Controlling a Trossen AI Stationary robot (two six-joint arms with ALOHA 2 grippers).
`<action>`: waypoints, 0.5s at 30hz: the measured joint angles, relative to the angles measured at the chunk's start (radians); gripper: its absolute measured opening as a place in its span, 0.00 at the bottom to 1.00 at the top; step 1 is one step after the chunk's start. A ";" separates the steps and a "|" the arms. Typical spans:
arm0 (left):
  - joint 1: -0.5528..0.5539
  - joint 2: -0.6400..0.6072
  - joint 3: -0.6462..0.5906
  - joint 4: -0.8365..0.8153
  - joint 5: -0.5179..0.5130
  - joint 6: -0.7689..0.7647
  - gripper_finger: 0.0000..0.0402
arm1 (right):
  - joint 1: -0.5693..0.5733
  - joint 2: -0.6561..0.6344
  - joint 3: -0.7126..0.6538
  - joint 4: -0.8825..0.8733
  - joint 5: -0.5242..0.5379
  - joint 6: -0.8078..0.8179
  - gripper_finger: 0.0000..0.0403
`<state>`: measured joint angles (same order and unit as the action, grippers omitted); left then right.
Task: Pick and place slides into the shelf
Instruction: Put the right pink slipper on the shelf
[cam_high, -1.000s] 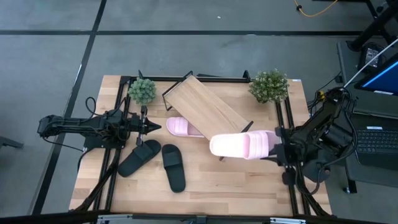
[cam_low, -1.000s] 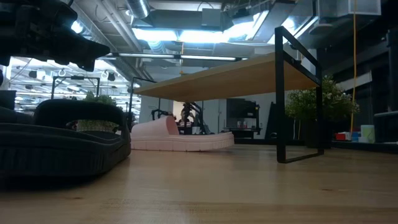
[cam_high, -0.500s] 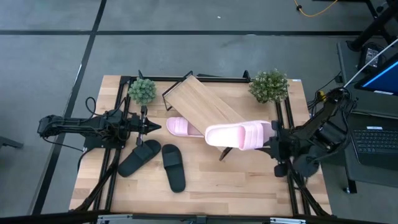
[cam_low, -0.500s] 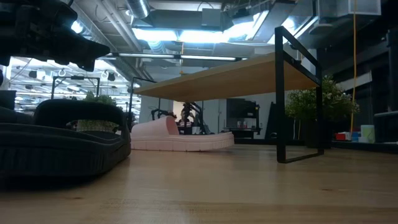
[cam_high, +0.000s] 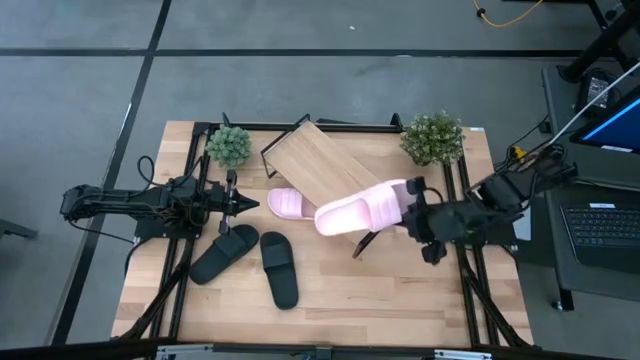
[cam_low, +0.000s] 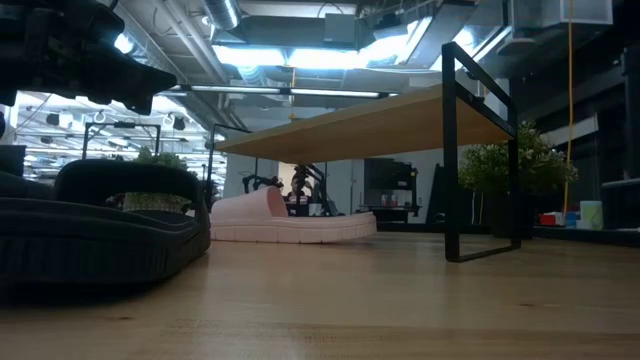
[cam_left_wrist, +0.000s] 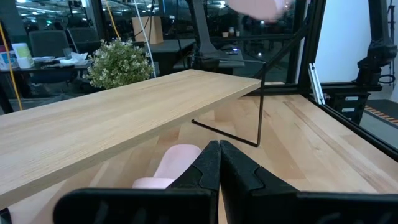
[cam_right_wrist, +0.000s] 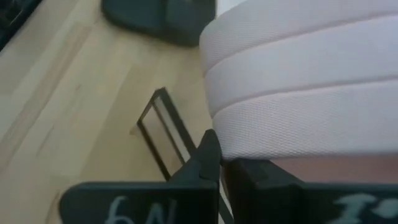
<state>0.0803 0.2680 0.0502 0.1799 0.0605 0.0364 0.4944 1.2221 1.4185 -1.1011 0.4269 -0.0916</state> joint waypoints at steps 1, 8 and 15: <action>0.000 0.000 0.000 0.000 0.000 0.000 0.00 | -0.026 0.000 0.000 -0.003 -0.036 -0.031 0.02; 0.000 0.000 0.000 0.000 0.000 -0.001 0.00 | -0.193 0.000 0.000 -0.045 -0.184 -0.129 0.02; 0.000 0.000 0.000 0.000 0.000 0.000 0.00 | -0.329 0.000 0.000 -0.098 -0.300 -0.245 0.02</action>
<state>0.0803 0.2680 0.0502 0.1799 0.0605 0.0360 0.1653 1.2221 1.4185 -1.1995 0.1266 -0.3361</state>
